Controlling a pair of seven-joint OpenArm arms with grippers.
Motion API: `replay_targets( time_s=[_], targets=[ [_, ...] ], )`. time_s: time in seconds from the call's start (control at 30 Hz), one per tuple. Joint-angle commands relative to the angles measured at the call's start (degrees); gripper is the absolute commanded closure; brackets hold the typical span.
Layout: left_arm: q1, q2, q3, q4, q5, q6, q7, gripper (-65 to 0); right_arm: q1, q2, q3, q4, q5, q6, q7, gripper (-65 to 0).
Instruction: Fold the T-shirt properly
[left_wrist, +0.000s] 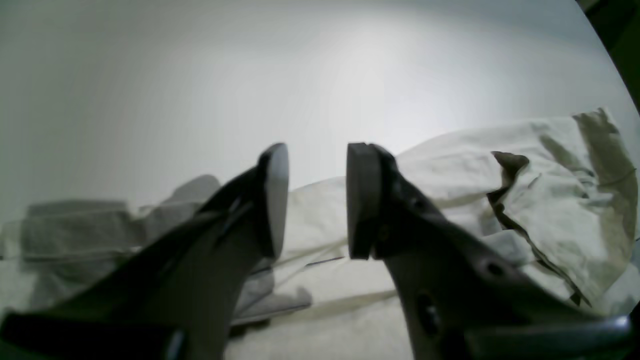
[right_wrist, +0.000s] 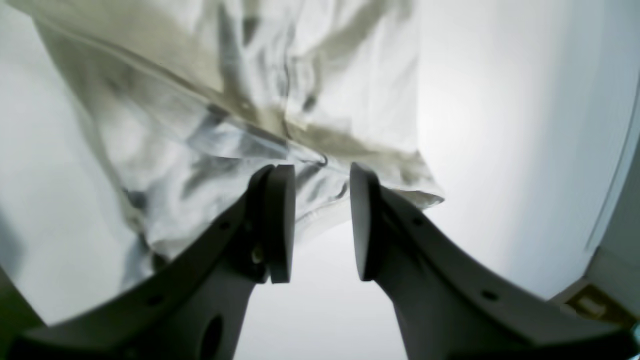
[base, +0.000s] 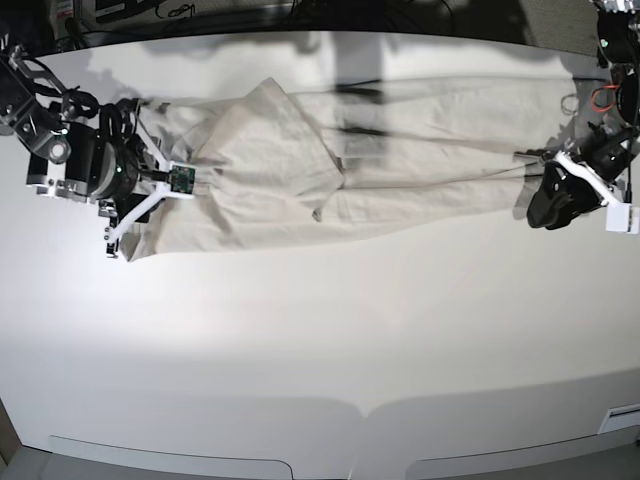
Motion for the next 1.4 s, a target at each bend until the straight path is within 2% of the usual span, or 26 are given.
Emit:
replay_targets(
  time_s=[0.0, 0.33, 0.57, 0.73, 0.87, 1.07, 1.37],
  targets=[
    [-0.5, -0.8, -0.4, 0.9, -1.0, -0.6, -1.7, -19.6, 1.7, 1.4, -0.3, 0.7, -0.8, -0.2, 0.5, -18.9],
    [-0.5, -0.8, -0.4, 0.9, -1.0, -0.6, -1.7, -19.6, 8.1, 2.6, -13.2, 0.7, -1.5, -0.2, 0.9, -18.9],
    [-0.5, -0.8, -0.4, 0.9, -1.0, -0.6, -1.9, -19.6, 12.5, 6.3, -21.1, 0.7, -3.0, -0.2, 0.3, -18.9],
    [-0.5, -0.8, -0.4, 0.9, -1.1, -0.6, -2.8, -19.6, 12.8, 6.7, -21.9, 0.3, -3.2, -0.2, 1.2, -18.9],
    [-0.5, -0.7, -0.4, 0.9, -1.0, -0.6, -3.0, -19.6, 13.5, 5.6, -21.9, 0.2, -9.1, -0.2, 1.6, -18.9],
    [-0.7, 0.8, -0.4, 0.9, -1.0, -0.6, -3.0, -19.6, 16.0, 3.8, -21.9, 0.2, -7.5, -0.2, 2.8, -18.9],
    [-0.8, 2.0, -0.4, 0.9, -1.0, -0.6, -4.3, -19.6, 15.8, 3.6, -24.9, -3.6, -7.4, -0.2, 4.9, -18.9]
  ],
)
